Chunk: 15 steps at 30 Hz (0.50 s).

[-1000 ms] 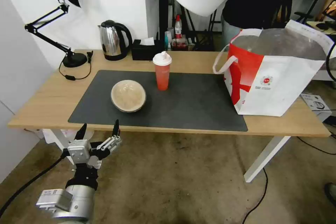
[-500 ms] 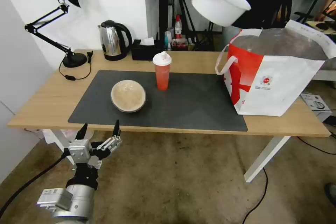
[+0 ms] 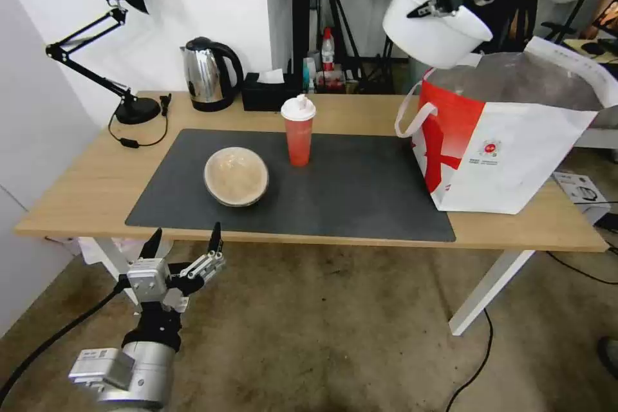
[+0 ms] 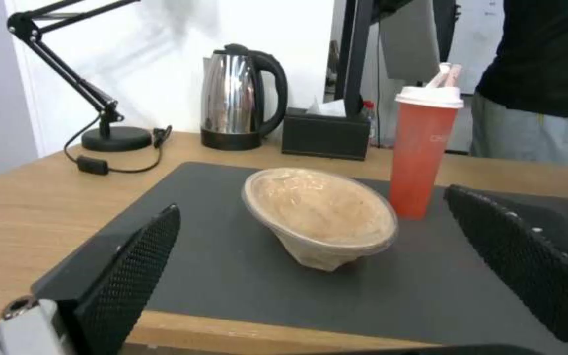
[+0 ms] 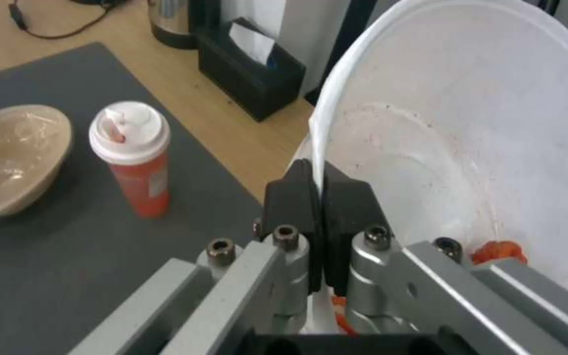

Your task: Pick up the trash from the table and place it into the takeout bag.

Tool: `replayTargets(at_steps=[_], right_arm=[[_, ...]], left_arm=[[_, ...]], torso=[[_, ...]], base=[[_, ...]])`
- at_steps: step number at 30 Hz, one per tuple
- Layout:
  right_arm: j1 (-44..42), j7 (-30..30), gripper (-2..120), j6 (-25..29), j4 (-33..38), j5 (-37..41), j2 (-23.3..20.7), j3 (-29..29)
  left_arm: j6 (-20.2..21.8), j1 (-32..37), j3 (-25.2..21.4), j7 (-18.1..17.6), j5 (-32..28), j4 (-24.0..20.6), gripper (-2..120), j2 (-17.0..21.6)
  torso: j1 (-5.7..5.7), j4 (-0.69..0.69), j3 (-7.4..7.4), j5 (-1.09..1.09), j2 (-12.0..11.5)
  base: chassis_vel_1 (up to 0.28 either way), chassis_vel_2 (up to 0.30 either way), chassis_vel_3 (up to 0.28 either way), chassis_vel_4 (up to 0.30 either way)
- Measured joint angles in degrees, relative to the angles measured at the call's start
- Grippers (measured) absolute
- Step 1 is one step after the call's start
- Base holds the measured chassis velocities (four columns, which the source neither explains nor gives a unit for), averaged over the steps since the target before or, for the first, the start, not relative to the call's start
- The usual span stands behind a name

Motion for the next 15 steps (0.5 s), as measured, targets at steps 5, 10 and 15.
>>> replayTargets(at_steps=[5, 10, 15], right_arm=[[0.1, -0.27, 0, 0.02, 2.2, -0.58, -3.82, -0.78], [0.09, -0.72, 0, 0.03, 3.95, -1.46, -7.92, -1.85], [-0.24, -0.81, 0, 0.04, 5.66, -1.61, -11.29, -1.99]], left_arm=[[-0.05, 0.13, 0.05, 0.0, 0.07, -0.16, 100, 0.11], [-0.06, 0.18, 0.21, 0.05, 0.16, -0.23, 100, -0.14], [-0.08, 0.54, 0.22, 0.1, 0.28, -0.54, 100, 0.17]], torso=[[0.0, 0.0, 0.0, 0.0, 0.0], [0.0, -0.01, 0.0, 0.01, 0.0], [0.0, -0.01, 0.0, 0.0, 0.0]], base=[[0.0, 0.0, 0.0, 0.0], [0.0, 0.0, 0.0, 0.0], [0.0, 0.0, 0.0, 0.0]])
